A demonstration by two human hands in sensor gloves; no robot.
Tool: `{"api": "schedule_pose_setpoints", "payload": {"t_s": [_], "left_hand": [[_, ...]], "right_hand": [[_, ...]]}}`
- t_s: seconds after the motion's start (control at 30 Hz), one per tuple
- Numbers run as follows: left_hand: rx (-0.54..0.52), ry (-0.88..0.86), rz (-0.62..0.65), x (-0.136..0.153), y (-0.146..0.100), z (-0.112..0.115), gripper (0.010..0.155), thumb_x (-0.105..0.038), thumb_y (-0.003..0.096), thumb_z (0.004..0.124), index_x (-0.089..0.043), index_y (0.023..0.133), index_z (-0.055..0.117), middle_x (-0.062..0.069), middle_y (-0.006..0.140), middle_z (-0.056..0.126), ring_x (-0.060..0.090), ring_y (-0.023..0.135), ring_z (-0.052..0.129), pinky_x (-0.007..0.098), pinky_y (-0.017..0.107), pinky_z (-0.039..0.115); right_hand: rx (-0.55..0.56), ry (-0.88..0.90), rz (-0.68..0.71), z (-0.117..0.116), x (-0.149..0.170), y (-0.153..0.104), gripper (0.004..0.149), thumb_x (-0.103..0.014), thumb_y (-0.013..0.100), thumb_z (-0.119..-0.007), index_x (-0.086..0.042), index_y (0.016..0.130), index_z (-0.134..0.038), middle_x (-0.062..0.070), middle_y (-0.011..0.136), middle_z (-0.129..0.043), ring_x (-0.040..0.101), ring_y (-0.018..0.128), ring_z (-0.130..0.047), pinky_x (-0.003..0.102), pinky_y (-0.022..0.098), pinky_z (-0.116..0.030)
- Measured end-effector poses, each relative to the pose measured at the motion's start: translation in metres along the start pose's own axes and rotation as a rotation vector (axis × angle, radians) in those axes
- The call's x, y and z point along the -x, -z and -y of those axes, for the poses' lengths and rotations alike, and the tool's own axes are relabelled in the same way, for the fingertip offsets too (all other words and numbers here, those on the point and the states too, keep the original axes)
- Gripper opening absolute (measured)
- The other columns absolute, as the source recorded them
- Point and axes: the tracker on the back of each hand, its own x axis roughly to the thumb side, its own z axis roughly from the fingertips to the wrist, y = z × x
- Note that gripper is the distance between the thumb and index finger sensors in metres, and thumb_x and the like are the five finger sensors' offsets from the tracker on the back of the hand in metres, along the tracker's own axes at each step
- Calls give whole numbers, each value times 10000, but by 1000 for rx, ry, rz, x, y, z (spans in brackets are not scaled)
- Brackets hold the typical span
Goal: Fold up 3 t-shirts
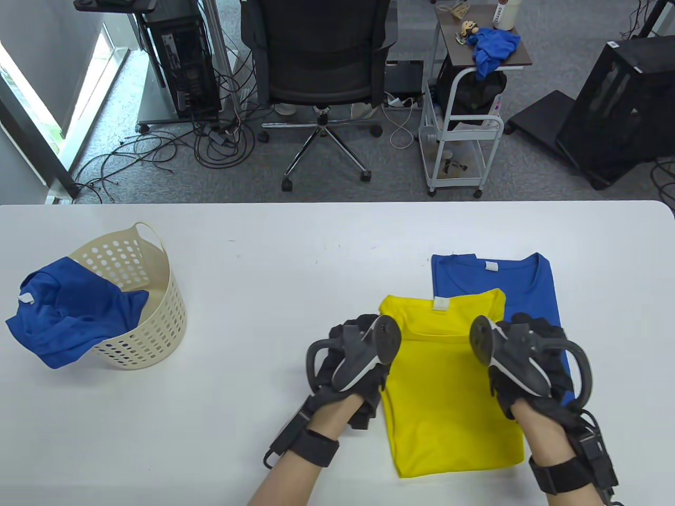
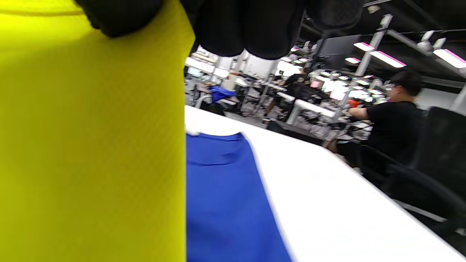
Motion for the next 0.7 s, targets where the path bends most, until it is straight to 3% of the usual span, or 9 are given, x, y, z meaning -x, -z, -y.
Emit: {"api": "schedule_pose_setpoints", "payload": {"t_s": [0.17,0.27,0.5,0.57,0.7], "left_hand": [[-72,16,18,-48,39,14,490,-540,445,680,-337,890,710,-98,984,724,144,911,806,464,747,669],[-65,55,17,-61,68,33,494,-550,451,660,-342,897,698,-101,992,711,143,921,794,467,752,662],[13,144,8,-66,116,78,494,-561,462,639,-351,907,683,-108,1004,695,140,933,782,464,757,657],[39,172,5,-66,122,88,494,-565,466,633,-352,908,690,-109,1005,698,141,931,786,464,754,661],[-13,267,3,-58,124,95,484,-561,449,649,-367,888,716,-112,988,731,139,910,817,461,736,688]], "right_hand": [[103,72,-128,-13,44,37,432,-357,447,-734,-233,861,-730,76,969,-677,390,899,-699,631,688,-532],[142,137,-177,-40,54,67,432,-367,436,-747,-248,851,-740,63,952,-698,379,888,-717,628,684,-544],[27,206,-230,-99,49,117,432,-383,433,-751,-280,852,-740,37,951,-705,363,896,-721,622,698,-539],[13,219,-245,-111,48,125,434,-397,426,-762,-288,846,-746,32,941,-718,357,890,-732,619,695,-546],[6,212,-285,-125,49,127,473,-425,421,-775,-279,868,-724,39,933,-730,363,872,-752,615,682,-565]]}}
